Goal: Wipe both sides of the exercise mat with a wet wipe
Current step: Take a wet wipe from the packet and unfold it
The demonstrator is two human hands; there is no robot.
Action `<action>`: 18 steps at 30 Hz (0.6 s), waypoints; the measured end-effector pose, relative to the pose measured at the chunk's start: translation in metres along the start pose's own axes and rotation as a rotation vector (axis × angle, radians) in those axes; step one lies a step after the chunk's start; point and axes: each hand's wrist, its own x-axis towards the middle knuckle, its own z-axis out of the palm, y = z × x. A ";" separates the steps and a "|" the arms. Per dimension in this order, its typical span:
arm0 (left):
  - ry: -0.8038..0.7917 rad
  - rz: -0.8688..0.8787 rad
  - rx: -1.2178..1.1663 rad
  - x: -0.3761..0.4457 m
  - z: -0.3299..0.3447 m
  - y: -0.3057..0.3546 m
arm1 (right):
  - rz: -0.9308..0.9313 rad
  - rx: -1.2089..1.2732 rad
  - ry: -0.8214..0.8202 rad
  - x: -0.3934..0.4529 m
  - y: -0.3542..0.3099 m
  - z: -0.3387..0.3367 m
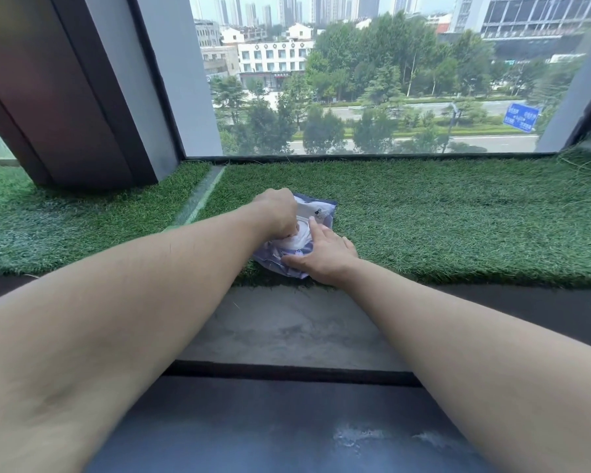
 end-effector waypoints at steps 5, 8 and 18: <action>0.097 0.031 0.103 -0.006 0.011 0.006 | 0.001 -0.022 0.006 -0.001 0.000 0.002; 0.099 0.054 0.138 -0.010 0.014 0.008 | -0.002 -0.022 0.018 -0.001 0.000 0.002; 0.303 0.089 -0.646 -0.029 -0.073 -0.019 | 0.025 -0.046 0.037 -0.001 -0.003 0.003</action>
